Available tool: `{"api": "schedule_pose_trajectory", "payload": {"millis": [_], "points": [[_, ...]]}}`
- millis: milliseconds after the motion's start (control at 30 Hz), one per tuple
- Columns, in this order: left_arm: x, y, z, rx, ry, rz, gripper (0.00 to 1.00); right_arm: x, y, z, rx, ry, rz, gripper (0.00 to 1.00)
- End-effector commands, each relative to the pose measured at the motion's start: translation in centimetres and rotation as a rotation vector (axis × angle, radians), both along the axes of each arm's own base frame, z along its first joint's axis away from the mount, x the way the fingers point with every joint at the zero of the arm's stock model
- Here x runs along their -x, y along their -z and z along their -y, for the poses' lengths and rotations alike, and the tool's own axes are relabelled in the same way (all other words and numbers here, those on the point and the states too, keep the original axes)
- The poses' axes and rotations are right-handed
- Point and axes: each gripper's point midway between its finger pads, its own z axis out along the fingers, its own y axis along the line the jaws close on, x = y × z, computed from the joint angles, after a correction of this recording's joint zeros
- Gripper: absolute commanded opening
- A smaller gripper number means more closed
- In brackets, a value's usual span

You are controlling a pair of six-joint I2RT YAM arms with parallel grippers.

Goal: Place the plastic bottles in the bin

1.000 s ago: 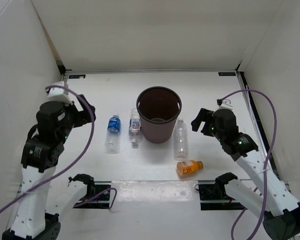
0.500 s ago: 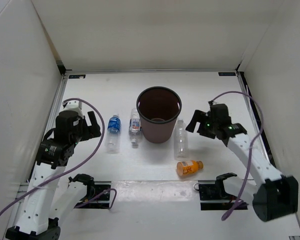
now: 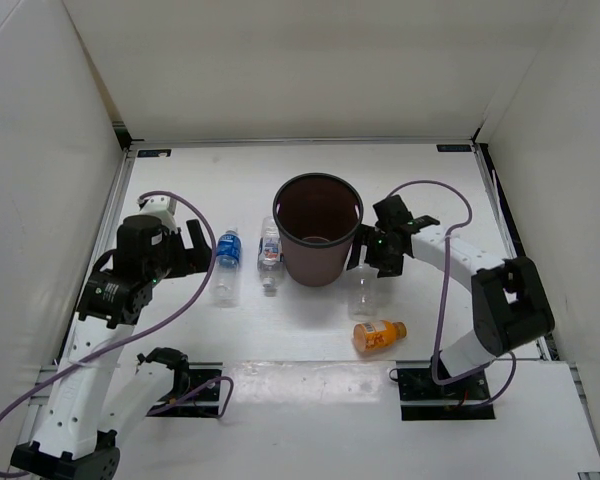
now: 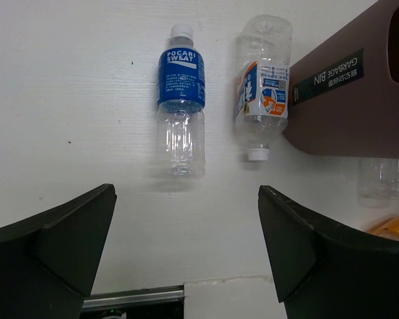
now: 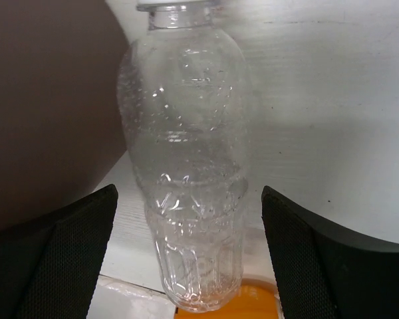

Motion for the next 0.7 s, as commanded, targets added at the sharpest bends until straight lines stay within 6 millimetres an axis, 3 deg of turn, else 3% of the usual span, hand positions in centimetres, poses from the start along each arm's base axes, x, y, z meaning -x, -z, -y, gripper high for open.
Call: {"api": "schedule_pose_trajectory", "payload": {"millis": [0,167,267,300,567,600,633,667], "points": [[-0.1,-0.6,0.5,0.014,0.025,0.027,1.00,-0.5,-0.1,0.1,0.052,0.043,-0.035,0.90],[0.0,-0.9,0.4,0.014,0.026,0.038,1.00,-0.1,1.0,0.2,0.036,0.049,-0.083,0.90],[0.1,-0.9,0.3,0.014,0.022,0.043,1.00,0.2,1.6,0.7,0.004,0.074,-0.096,0.81],[0.1,-0.9,0.3,0.013,0.023,0.043,1.00,0.1,1.5,0.7,-0.013,0.075,-0.089,0.72],[0.0,-0.6,0.4,0.011,0.024,0.029,1.00,1.0,2.7,1.3,-0.035,0.071,-0.125,0.46],[0.0,-0.5,0.4,0.011,0.024,0.028,1.00,1.1,2.5,1.3,-0.048,0.070,-0.122,0.40],[0.0,-0.5,0.5,0.012,0.028,0.026,1.00,1.0,2.1,1.5,-0.046,0.077,-0.110,0.26],[-0.1,-0.5,0.5,0.013,0.025,0.026,1.00,1.1,1.5,1.6,-0.042,0.078,-0.097,0.24]]}}
